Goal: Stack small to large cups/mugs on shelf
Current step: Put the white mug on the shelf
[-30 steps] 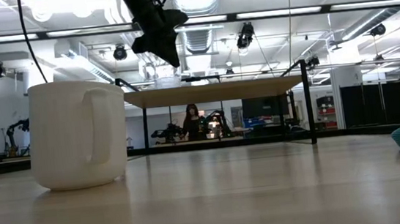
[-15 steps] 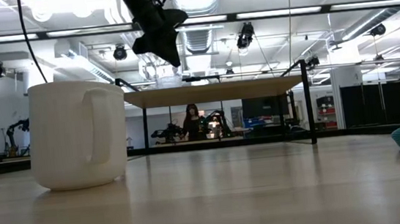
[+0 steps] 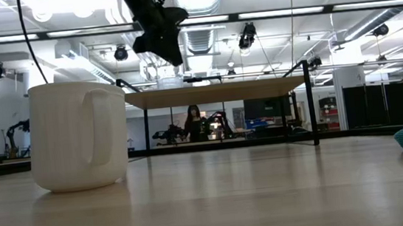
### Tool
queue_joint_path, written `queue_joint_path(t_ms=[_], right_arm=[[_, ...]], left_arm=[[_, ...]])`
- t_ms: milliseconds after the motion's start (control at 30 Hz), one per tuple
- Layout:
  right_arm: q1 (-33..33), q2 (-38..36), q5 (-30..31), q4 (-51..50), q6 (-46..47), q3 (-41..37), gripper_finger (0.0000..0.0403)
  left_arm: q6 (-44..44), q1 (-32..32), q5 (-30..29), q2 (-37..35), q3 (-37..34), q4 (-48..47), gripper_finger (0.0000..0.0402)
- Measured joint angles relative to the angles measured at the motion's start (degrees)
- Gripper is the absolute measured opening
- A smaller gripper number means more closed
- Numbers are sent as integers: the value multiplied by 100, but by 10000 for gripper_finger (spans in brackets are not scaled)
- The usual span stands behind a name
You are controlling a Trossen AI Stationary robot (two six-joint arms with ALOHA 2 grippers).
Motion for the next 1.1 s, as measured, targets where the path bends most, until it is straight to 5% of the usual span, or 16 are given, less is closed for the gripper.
queue_joint_path(t_ms=[267, 533, 1100], right_arm=[[0, 0, 0, 2, 0, 0, 96], [2, 0, 0, 2, 0, 0, 96], [2, 0, 0, 50, 343, 0, 96]], left_arm=[[-7, -9, 119, -392, 208, 2, 70], [7, -244, 1458, -1056, 212, -80, 70], [-290, -2609, 1484, -1748, 85, -1246, 70]])
